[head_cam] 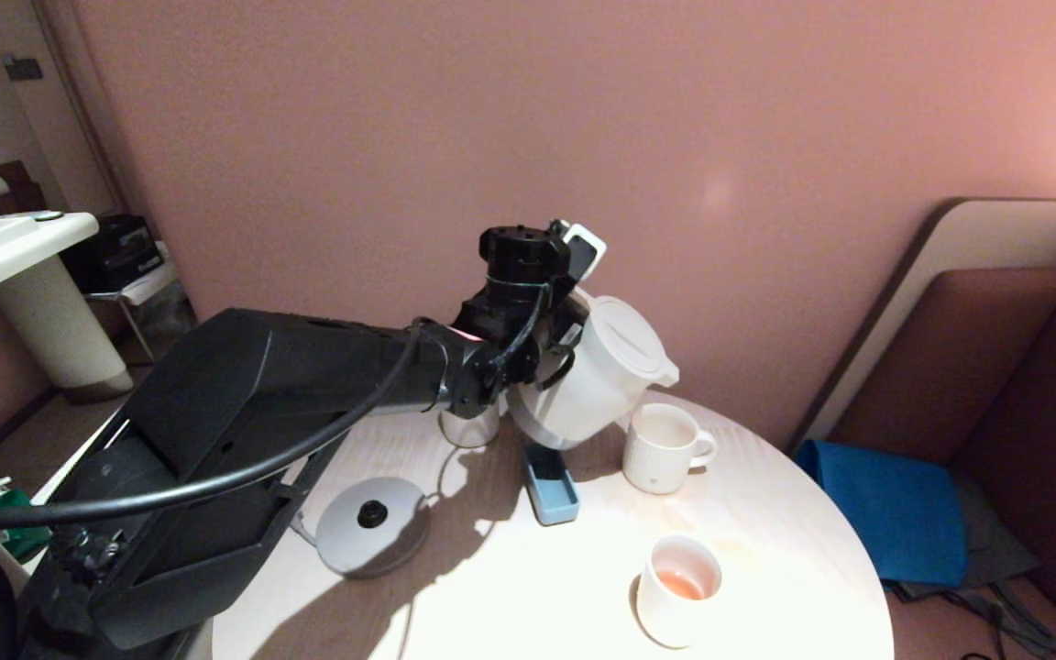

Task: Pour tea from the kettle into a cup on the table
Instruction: Pour water into the cup

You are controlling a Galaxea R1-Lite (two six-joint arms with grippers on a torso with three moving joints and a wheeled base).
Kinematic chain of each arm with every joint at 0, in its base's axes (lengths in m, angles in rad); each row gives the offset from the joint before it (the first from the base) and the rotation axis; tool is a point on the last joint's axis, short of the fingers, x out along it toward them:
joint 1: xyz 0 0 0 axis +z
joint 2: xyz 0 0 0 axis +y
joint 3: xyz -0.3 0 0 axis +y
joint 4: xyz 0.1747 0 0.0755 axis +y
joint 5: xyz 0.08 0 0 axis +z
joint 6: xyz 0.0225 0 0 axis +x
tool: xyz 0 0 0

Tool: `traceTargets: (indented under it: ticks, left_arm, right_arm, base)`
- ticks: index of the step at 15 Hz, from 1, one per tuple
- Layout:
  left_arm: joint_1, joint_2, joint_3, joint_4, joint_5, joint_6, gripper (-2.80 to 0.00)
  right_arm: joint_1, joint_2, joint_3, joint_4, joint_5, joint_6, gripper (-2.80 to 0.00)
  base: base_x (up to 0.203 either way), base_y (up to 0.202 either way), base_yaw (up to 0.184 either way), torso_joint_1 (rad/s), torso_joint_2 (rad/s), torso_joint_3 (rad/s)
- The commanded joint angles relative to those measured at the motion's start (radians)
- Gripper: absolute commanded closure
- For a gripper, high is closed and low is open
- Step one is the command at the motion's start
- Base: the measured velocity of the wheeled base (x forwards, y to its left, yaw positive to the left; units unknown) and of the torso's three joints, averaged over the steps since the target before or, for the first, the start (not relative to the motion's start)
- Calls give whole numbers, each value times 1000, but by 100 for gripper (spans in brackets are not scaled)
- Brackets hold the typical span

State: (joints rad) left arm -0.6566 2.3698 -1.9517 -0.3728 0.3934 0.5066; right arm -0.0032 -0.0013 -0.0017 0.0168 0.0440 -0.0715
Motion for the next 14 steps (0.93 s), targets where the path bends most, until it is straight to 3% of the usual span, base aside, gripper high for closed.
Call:
traceTargets:
  ticks: [1, 6, 14]
  left_arm:
    - [0, 8, -1, -3, 2, 3, 0]
    - [-1, 20, -1, 5, -1, 18, 0]
    - [-3, 20, -2, 8, -4, 111, 0]
  right_arm:
    - [-1, 1, 0, 0, 0, -1, 0]
    - [0, 1, 0, 0, -5, 13, 0]
    - [0, 1, 1, -5, -13, 35, 0]
  base:
    - [0, 0, 0, 0, 0, 0]
    - [0, 0, 0, 0, 0, 0]
    - [0, 0, 0, 0, 0, 0]
